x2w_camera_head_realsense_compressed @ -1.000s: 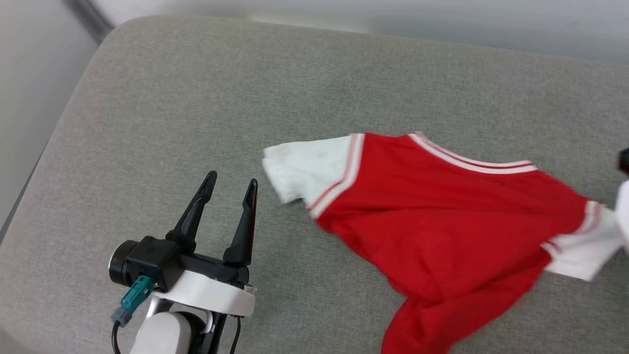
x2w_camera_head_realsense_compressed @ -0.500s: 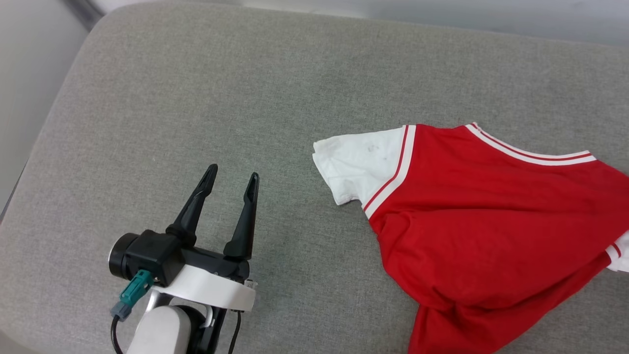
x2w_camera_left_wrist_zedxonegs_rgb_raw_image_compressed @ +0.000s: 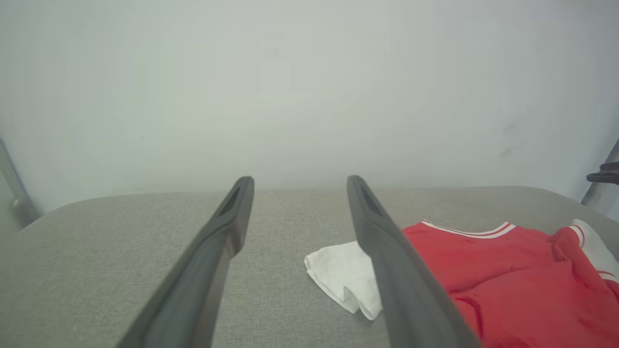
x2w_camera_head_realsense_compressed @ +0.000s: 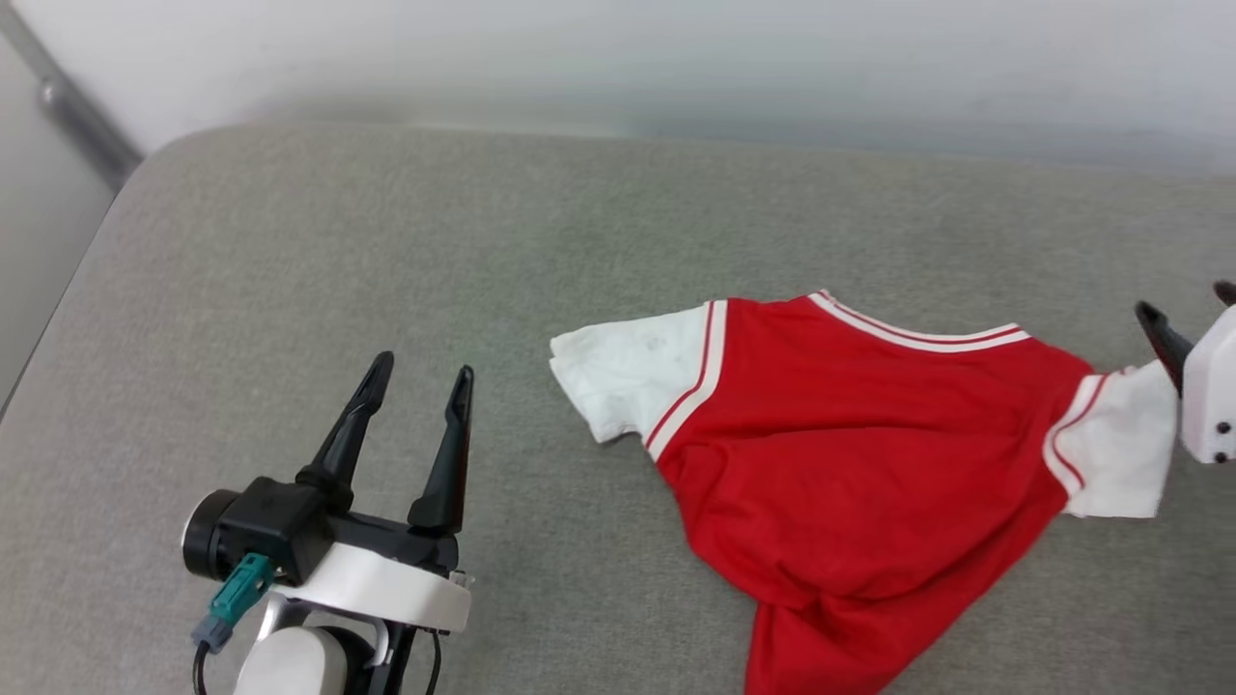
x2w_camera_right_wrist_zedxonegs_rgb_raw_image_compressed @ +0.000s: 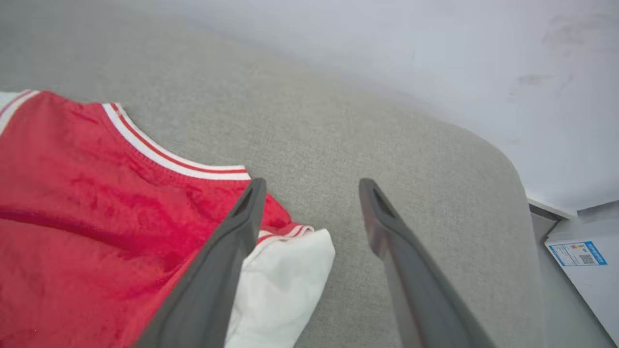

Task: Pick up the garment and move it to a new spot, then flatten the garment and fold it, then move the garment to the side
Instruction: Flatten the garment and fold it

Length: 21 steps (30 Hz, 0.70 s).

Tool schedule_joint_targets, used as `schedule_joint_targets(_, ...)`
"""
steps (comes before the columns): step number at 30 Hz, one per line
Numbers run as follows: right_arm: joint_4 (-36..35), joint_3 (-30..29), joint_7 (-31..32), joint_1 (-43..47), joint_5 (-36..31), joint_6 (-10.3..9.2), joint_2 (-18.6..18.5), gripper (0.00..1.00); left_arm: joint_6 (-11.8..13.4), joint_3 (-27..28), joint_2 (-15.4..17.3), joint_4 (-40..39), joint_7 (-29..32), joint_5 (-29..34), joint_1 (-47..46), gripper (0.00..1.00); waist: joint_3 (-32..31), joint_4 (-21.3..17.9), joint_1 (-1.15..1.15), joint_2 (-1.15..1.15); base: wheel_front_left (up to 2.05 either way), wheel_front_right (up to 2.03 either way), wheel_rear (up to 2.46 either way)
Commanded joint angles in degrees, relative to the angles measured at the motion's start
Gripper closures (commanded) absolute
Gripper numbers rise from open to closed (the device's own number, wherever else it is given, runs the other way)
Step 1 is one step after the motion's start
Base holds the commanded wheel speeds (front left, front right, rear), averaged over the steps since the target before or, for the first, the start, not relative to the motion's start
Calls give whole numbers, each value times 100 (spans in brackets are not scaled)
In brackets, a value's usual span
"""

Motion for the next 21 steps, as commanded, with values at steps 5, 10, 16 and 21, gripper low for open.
schedule_joint_targets(5,-914,-677,-1025,717,-105,-3,790,0,-11,121,-36,-79,-14,-47,209,0,-547,-572,0,0,0,0,0)
schedule_joint_targets(10,-1853,-1280,-1730,1577,-204,-4,1621,0,-11,203,-47,-133,-15,-101,373,0,-698,-803,0,0,0,0,0)
schedule_joint_targets(16,-2634,-1772,-2392,2421,-349,-4,2444,0,-12,185,8,-158,-15,-159,491,0,-702,-974,0,0,0,0,0)
schedule_joint_targets(21,-3040,-2052,-2824,2872,-405,-3,2985,0,-12,86,218,-66,7,-383,343,0,-547,-1192,0,0,0,0,0)
